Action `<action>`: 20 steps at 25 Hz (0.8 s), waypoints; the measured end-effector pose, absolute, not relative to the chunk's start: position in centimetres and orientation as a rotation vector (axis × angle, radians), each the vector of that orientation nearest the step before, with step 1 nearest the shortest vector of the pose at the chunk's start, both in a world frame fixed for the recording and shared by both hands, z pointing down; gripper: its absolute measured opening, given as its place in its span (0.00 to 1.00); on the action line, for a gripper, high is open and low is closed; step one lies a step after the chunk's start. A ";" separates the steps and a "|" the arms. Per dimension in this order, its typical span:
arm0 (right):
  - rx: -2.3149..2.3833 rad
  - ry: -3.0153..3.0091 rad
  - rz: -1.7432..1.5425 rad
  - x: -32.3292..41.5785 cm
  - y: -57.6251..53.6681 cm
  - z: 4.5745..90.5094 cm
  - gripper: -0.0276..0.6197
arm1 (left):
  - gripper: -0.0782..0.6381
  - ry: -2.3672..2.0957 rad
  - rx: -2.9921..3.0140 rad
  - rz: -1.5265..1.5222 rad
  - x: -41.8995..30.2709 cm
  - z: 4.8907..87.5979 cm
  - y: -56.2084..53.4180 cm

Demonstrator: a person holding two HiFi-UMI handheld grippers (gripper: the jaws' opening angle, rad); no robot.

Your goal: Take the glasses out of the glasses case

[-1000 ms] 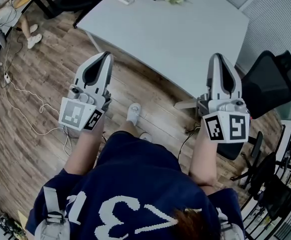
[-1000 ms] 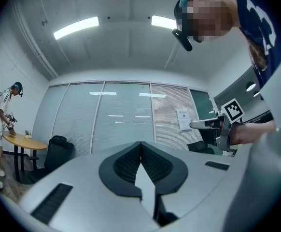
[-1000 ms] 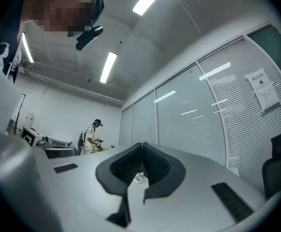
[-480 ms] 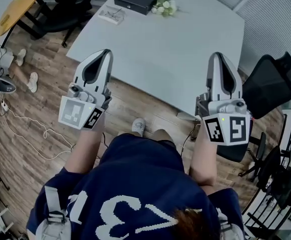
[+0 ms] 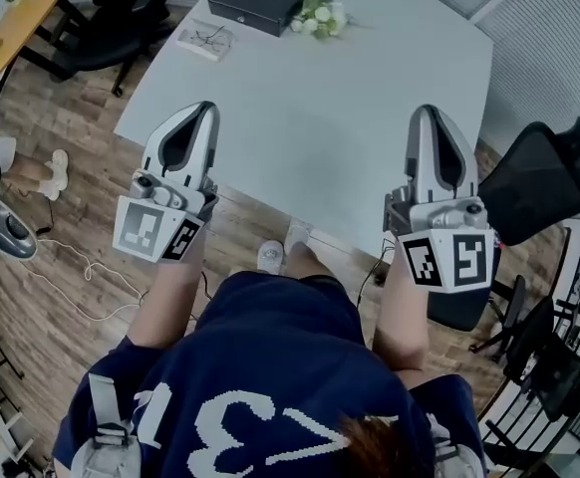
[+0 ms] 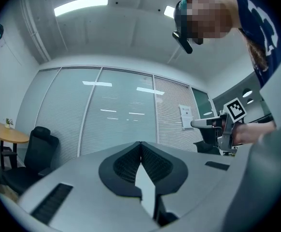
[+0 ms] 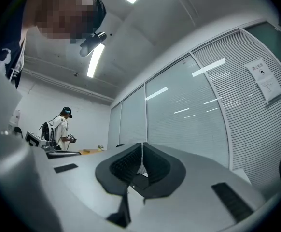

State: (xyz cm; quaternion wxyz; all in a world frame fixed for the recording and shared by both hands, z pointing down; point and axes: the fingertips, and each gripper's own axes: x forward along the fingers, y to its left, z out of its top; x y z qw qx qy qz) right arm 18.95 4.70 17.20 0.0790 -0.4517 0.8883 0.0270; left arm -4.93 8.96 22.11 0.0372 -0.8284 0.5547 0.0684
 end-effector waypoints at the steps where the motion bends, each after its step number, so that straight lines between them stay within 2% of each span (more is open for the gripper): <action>1: -1.339 2.662 0.081 19.0 3.6 17.1 0.09 | 0.13 1.709 -2.535 0.212 -4.8 22.0 8.0; 11: -1.228 2.668 0.088 19.6 -5.2 15.7 0.09 | 0.13 1.743 -2.471 0.218 -3.0 20.6 0.6; 20: -1.327 2.667 0.039 20.3 -8.9 17.6 0.09 | 0.13 1.673 -2.575 0.197 -1.8 22.2 -4.4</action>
